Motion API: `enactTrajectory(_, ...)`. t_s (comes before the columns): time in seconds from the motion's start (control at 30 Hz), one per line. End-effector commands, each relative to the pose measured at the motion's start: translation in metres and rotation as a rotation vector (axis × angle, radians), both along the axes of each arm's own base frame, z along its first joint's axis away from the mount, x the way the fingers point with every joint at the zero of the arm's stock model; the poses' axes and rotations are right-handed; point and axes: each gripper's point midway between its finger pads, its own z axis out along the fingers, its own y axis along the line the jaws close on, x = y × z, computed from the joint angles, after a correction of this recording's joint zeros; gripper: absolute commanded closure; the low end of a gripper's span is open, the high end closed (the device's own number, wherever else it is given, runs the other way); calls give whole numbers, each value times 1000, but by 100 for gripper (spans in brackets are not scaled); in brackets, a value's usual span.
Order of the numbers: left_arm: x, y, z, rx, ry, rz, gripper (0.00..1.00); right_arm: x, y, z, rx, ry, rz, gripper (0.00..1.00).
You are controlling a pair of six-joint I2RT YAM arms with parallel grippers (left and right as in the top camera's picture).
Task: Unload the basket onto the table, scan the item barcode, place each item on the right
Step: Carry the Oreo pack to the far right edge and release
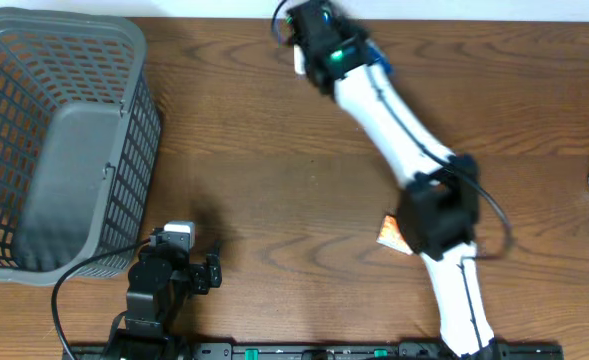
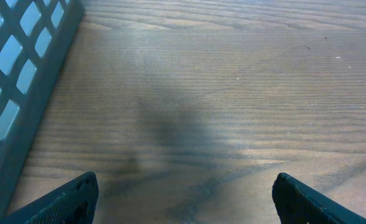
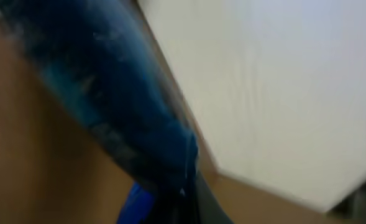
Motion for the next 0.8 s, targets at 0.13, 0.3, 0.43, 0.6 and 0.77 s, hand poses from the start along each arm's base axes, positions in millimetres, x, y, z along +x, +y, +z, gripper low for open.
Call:
enactTrajectory(0.13, -1, 1, -6, 1, 10, 6, 10, -60, -187, 15, 263, -18, -646, 99)
enactTrajectory(0.3, -1, 1, -6, 1, 10, 6, 10, -99, -278, -23, 389, 40, -956, 99)
enactTrajectory(0.43, -1, 1, -6, 0, 10, 6, 10, -138, -349, -46, 368, 29, -1180, 99)
enactTrajectory(0.6, -1, 1, -6, 1, 10, 6, 10, -188, -432, -71, 346, -21, -1401, 99)
enactTrajectory(0.77, -1, 1, -6, 1, 10, 6, 10, -198, -447, -77, 401, -29, -1442, 41)
